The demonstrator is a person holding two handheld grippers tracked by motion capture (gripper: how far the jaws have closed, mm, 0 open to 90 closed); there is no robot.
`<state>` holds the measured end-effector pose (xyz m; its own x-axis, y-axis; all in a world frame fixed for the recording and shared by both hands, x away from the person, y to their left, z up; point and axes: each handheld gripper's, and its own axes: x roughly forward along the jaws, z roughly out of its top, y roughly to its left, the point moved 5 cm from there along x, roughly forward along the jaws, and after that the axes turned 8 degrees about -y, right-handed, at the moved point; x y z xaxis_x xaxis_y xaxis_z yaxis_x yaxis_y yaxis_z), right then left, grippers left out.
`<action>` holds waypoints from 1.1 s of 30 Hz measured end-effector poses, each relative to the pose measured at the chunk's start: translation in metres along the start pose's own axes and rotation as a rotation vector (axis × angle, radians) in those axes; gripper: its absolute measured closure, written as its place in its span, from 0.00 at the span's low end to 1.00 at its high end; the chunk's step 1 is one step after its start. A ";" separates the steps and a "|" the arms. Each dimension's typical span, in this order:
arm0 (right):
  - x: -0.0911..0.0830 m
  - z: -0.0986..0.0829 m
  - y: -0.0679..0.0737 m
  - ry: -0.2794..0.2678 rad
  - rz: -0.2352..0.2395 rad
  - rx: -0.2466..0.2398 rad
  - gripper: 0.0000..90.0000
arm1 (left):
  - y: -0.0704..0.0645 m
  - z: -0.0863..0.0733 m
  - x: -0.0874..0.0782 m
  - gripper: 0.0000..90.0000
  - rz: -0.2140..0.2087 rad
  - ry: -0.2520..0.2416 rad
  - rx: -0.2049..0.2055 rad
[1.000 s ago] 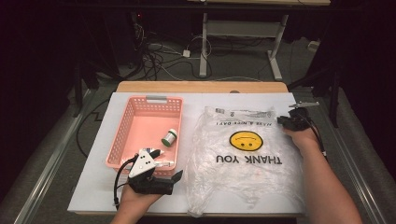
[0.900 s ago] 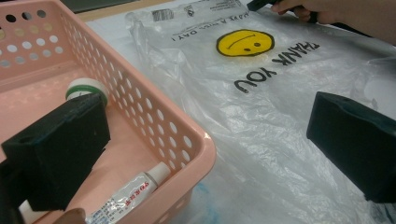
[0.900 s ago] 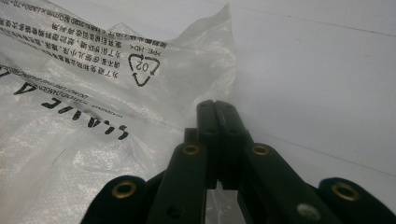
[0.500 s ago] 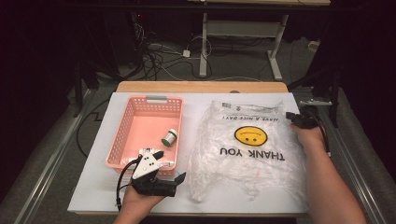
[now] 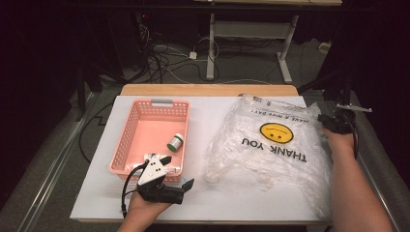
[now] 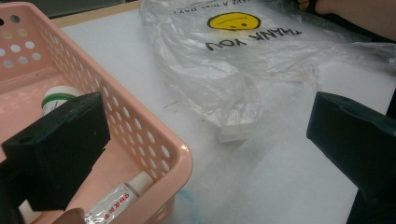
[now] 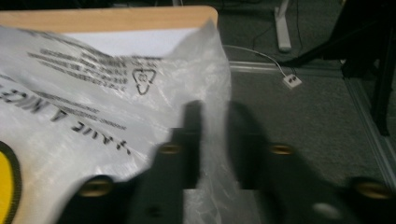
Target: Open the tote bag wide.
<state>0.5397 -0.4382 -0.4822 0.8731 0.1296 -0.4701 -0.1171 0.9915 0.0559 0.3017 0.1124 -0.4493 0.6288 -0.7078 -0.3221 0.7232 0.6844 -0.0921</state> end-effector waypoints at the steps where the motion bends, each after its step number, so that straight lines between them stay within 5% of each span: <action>1: -0.003 0.001 0.000 -0.014 0.009 0.000 0.75 | 0.000 0.000 0.000 0.00 -0.001 0.000 0.000; 3: -0.020 0.007 0.004 -0.051 0.031 -0.011 0.65 | -0.001 0.001 0.001 0.00 0.000 0.007 0.024; 9: -0.068 -0.003 0.021 -0.067 0.078 -0.055 0.61 | 0.005 0.013 -0.003 0.00 0.020 -0.001 0.078; 15: -0.140 -0.043 0.053 -0.072 0.125 -0.067 0.59 | 0.005 0.007 -0.010 0.00 0.019 -0.034 0.046; 18: -0.171 -0.065 0.068 -0.057 0.145 -0.088 0.59 | 0.005 0.006 -0.014 0.00 0.021 -0.031 0.063; 23: -0.230 -0.103 0.112 -0.052 0.207 -0.129 0.54 | 0.005 0.006 -0.016 0.00 0.027 -0.041 0.055; 29: -0.251 -0.133 0.119 -0.020 0.218 -0.108 0.51 | 0.007 0.006 -0.012 0.00 0.028 -0.042 0.039; 32: -0.248 -0.143 0.113 0.014 0.207 -0.101 0.58 | 0.008 0.006 -0.012 0.00 0.030 -0.044 0.037; 33: -0.245 -0.148 0.110 0.045 0.205 -0.116 0.68 | 0.009 0.006 -0.012 0.00 0.031 -0.044 0.036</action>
<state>0.2431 -0.3614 -0.4909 0.8036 0.3254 -0.4983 -0.3460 0.9367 0.0537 0.3024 0.1264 -0.4402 0.6622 -0.6940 -0.2827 0.7126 0.6999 -0.0489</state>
